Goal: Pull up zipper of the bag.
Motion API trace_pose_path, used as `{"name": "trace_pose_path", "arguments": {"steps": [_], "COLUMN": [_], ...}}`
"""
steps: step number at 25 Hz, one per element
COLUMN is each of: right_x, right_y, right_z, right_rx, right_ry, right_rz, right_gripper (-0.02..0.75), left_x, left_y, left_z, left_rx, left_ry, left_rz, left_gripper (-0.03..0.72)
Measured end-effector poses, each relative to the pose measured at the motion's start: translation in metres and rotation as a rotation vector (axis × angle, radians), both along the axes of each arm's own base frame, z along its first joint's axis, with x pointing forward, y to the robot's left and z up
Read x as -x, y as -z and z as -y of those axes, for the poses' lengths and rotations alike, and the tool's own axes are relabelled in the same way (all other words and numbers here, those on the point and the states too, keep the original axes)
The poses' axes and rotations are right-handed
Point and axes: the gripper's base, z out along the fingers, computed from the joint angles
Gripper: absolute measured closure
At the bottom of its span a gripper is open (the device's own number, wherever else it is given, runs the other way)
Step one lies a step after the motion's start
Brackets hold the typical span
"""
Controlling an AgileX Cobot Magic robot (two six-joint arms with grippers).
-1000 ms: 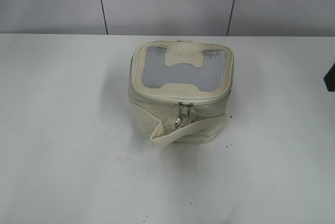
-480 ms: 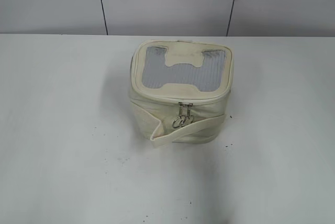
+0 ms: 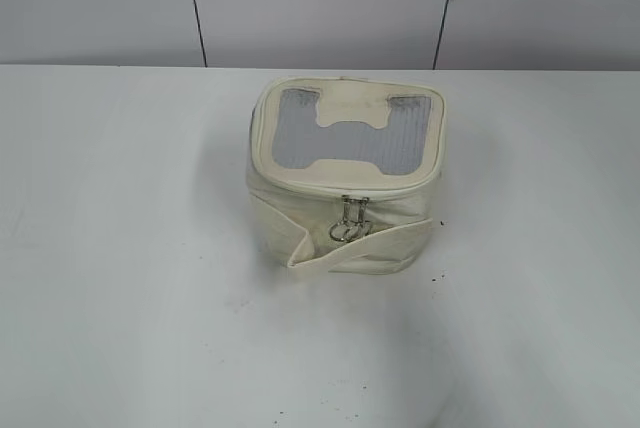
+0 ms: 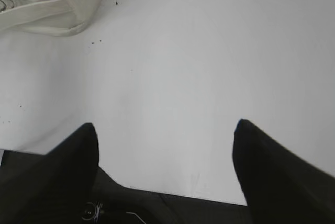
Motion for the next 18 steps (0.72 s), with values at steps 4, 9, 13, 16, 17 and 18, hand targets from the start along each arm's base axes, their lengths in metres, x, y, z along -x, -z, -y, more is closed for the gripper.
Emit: {"name": "trace_pose_path", "arguments": {"steps": [4,9,13,16,17,18], "right_x": [0.013,0.026,0.029,0.030,0.030,0.030], "right_y": [-0.002,0.006,0.005,0.005,0.005,0.005], "right_z": [0.002,0.004,0.004,0.004,0.004,0.004], "right_rx": [-0.012,-0.001,-0.005,-0.006,-0.006,-0.006], "right_ry": [-0.001,-0.017,-0.024,-0.030,-0.030,-0.031], "right_rz": [0.067,0.082,0.100,0.106,0.106,0.106], "right_gripper": [0.143,0.144,0.144,0.144,0.144,0.144], "left_x": [0.032,0.062,0.071,0.073,0.072,0.072], "left_y": [0.041,0.074,0.069,0.070,0.071,0.074], "left_z": [-0.018,-0.033,-0.036,-0.037,-0.037,-0.036], "left_rx": [0.032,0.125,0.208,0.216,0.213,0.207], "left_ry": [0.005,0.015,0.028,0.028,0.027,0.027], "left_rz": [0.044,0.173,0.270,0.279,0.272,0.261], "left_gripper": [0.335,0.335,0.335,0.335,0.335,0.335]}}
